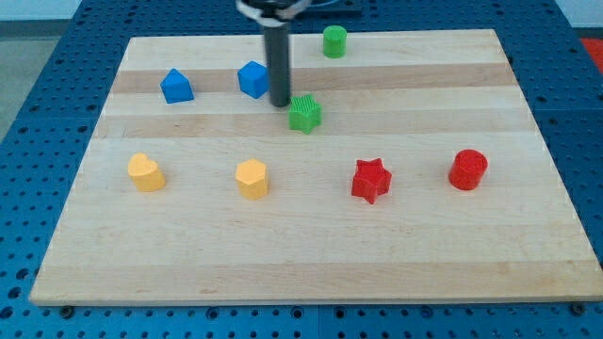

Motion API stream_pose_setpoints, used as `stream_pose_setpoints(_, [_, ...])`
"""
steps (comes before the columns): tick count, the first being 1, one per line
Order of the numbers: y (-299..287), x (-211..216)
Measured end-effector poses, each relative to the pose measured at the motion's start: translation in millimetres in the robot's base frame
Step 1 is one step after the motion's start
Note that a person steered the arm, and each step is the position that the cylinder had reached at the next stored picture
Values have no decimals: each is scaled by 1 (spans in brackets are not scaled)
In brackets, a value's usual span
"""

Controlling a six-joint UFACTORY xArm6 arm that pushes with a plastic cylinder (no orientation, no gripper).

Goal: Point your arm top left to the blue cube

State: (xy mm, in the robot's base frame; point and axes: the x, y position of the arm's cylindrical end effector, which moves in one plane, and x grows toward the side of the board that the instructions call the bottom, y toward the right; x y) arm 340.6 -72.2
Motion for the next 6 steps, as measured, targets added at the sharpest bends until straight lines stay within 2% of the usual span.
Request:
stream_pose_setpoints(1, [-17,-39])
stream_pose_setpoints(2, [-2,-79])
stream_pose_setpoints(3, [-12,-68])
stream_pose_setpoints(4, [-57,-24])
stream_pose_setpoints(5, [-108,-25])
stream_pose_setpoints(6, [-109,-77])
